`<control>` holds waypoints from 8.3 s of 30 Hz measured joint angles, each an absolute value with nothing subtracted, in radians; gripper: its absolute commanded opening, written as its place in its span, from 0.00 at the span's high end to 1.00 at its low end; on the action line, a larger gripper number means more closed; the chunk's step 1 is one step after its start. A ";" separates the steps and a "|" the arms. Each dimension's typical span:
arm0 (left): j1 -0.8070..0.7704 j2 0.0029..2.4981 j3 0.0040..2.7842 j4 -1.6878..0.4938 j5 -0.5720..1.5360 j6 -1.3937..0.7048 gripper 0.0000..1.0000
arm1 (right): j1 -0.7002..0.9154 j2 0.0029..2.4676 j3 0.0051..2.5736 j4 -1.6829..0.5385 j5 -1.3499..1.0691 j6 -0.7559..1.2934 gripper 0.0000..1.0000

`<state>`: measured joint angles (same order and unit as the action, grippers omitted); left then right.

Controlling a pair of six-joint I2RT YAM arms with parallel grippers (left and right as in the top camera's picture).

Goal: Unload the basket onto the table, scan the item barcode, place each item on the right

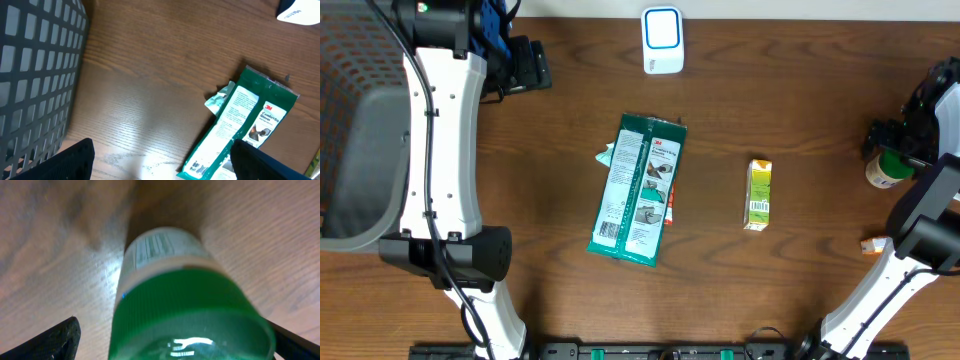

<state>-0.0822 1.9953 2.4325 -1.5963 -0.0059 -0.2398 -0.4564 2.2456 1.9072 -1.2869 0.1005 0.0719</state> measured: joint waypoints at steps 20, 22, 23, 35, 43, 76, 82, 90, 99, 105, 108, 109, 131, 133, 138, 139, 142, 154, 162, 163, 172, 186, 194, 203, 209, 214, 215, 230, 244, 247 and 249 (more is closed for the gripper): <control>-0.082 1.995 2.432 -1.597 -0.006 -0.240 0.13 | -0.241 2.133 2.211 -1.646 -0.236 0.041 0.15; -0.082 1.995 2.432 -1.596 -0.006 -0.240 0.13 | -0.201 2.133 2.189 -1.657 -0.250 0.035 0.23; -0.082 1.995 2.432 -1.596 -0.006 -0.240 0.13 | -0.183 2.133 2.172 -1.665 -0.260 0.029 0.27; -0.082 1.995 2.432 -1.596 -0.006 -0.240 0.13 | -0.019 2.113 1.929 -1.576 -0.323 -0.012 0.55; -0.082 1.995 2.432 -1.597 -0.006 -0.240 0.13 | -0.027 1.798 1.573 -1.299 -0.323 0.025 0.81; -0.082 1.995 2.432 -1.596 -0.006 -0.240 0.13 | 0.111 1.675 1.018 -0.653 -0.446 0.205 0.71; -0.082 1.995 2.432 -1.596 -0.006 -0.240 0.13 | 0.093 1.675 1.018 -0.591 -0.430 0.246 0.54; -0.082 1.995 2.432 -1.596 -0.006 -0.240 0.13 | 0.068 1.675 1.018 -0.500 -0.400 0.311 0.54; -0.082 1.995 2.432 -1.596 -0.006 -0.240 0.13 | 0.088 1.675 1.018 -0.493 -0.415 0.368 0.50; -0.082 1.995 2.432 -1.596 -0.006 -0.240 0.13 | 0.200 1.675 1.018 -0.435 -0.365 0.507 0.46; -0.082 1.995 2.432 -1.596 -0.006 -0.240 0.13 | 0.304 1.675 1.018 -0.344 -0.319 0.551 0.52; -0.082 1.995 2.432 -1.596 -0.006 -0.240 0.13 | 0.346 1.675 1.018 -0.311 -0.299 0.564 0.55; -0.082 1.995 2.432 -1.554 -0.001 -0.248 0.13 | 0.453 1.763 1.018 -0.193 0.079 0.599 0.62; -0.082 1.995 2.432 -1.515 0.001 -0.252 0.13 | 0.422 1.765 1.018 -0.220 0.056 0.595 0.61; -0.082 1.995 2.432 -1.515 0.001 -0.259 0.13 | 0.366 1.764 1.036 -0.344 0.010 0.566 0.57; -0.082 1.995 2.432 -1.515 0.001 -0.259 0.13 | 0.355 1.761 1.041 -0.373 -0.002 0.554 0.56; -0.082 1.995 2.432 -1.521 0.017 -0.260 0.13 | 0.313 1.748 1.048 -0.439 -0.053 0.501 0.54; -0.178 1.996 2.297 -1.470 0.258 -0.262 0.35 | 0.097 1.697 1.054 -0.710 -0.258 0.355 0.43; -0.436 2.011 2.056 -1.268 0.297 -0.207 0.93 | -0.076 1.660 1.182 -1.039 -0.480 0.147 0.28; -0.476 2.011 2.029 -1.249 0.300 -0.205 0.92 | -0.110 1.644 1.191 -1.053 -0.488 0.130 0.28; -0.701 2.012 1.788 -0.922 0.369 -0.186 0.93 | -0.306 1.618 1.094 -1.016 -0.516 0.075 0.28; -0.785 2.017 1.614 -0.595 0.414 -0.167 0.93 | -0.325 1.618 0.880 -0.846 -0.532 0.077 0.30; -0.785 2.122 1.613 -0.527 0.424 -0.167 0.93 | -0.325 1.618 0.806 -0.745 -0.575 0.086 0.30; -0.786 2.171 1.610 -0.496 0.451 -0.167 0.93 | -0.324 1.618 0.803 -0.726 -0.585 0.087 0.30; -0.784 2.185 1.612 -0.496 0.465 -0.167 0.93 | -0.320 1.618 0.775 -0.627 -0.636 0.099 0.29; -0.783 2.192 1.618 -0.501 0.465 -0.167 0.93 | -0.320 1.615 0.686 -0.466 -0.719 0.151 0.29; -0.783 2.192 1.618 -0.501 0.465 -0.167 0.93 | -0.320 1.615 0.669 -0.424 -0.747 0.155 0.29; -0.760 2.199 1.620 -0.503 0.399 -0.167 0.93 | -0.320 1.615 0.562 -0.134 -1.008 0.194 0.38; -0.742 2.239 1.617 -0.526 0.364 -0.160 0.93 | -0.234 1.615 0.565 -0.115 -0.850 0.284 0.38; -0.741 2.238 1.617 -0.526 0.364 -0.160 0.93 | -0.189 1.610 0.624 -0.243 -0.796 0.297 0.37; -0.739 2.236 1.617 -0.528 0.364 -0.160 0.93 | -0.155 1.595 0.687 -0.348 -0.718 0.295 0.35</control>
<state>-0.7391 2.2360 1.6169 -0.5282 0.3637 -0.1604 -0.1547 1.5948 0.6872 -0.3485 -0.7181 0.2951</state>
